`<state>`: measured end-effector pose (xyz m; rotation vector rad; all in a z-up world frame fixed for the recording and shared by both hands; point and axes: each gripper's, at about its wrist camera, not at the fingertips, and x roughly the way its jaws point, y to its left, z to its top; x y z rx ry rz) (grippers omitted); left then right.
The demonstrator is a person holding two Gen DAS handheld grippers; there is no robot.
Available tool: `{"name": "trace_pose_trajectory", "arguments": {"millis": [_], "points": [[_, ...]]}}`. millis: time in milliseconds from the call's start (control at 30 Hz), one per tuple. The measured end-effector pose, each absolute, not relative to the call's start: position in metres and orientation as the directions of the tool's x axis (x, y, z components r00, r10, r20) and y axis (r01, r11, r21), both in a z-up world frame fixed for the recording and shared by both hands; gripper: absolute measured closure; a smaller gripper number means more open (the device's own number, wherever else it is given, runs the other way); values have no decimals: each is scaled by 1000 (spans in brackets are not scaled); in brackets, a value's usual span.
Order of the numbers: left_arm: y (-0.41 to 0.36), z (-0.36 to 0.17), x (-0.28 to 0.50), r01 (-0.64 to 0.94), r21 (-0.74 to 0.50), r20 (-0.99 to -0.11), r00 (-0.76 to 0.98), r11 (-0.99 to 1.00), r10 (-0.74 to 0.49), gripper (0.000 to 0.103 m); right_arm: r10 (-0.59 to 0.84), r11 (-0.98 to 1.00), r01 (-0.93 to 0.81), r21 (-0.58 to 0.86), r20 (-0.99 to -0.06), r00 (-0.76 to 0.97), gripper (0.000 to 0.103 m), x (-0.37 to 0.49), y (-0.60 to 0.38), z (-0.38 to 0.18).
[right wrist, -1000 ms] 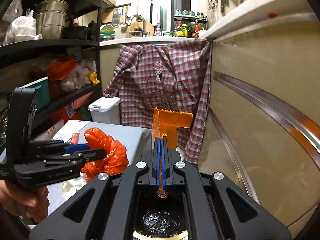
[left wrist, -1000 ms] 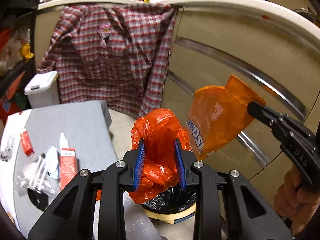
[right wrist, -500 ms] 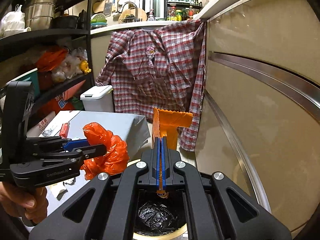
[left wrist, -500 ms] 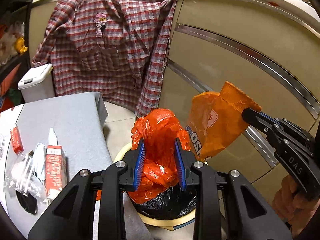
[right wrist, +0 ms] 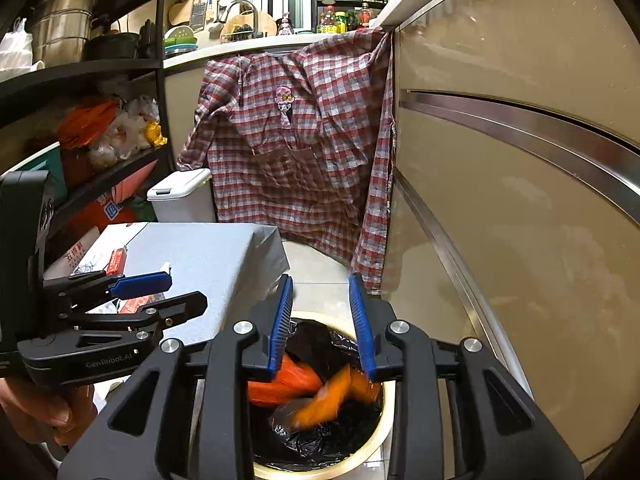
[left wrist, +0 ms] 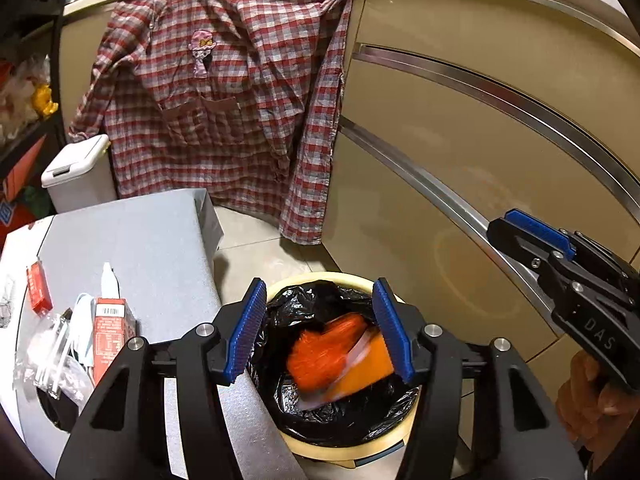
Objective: Collect trash
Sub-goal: 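Open both tools to drop the bags into the black-lined bin, then move both open tools back over the table toward the remaining trash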
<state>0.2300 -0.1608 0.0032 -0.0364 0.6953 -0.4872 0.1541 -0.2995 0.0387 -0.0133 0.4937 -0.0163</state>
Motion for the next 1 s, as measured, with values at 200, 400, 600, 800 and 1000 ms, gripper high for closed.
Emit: {"name": "trace_pose_trajectory", "arguments": {"millis": [200, 400, 600, 800, 1000], "points": [[-150, 7, 227, 373, -179, -588, 701, 910, -403, 48, -33, 999, 38, 4, -436, 899, 72, 150, -302, 41], [-121, 24, 215, 284, -172, -535, 777, 943, -332, 48, -44, 999, 46, -4, -388, 920, 72, 146, -282, 39], [-83, 43, 209, 223, -146, -492, 829, 964, -266, 48, -37, 999, 43, 7, -351, 936, 68, 142, -250, 40], [-40, 43, 201, 178, -146, -489, 842, 973, -227, 48, 2, 1000, 7, 24, -329, 944, 68, 139, -212, 42], [9, 45, 200, 113, -195, -478, 856, 974, -195, 48, 45, 999, -36, 31, -375, 926, 68, 136, -173, 19]]}}
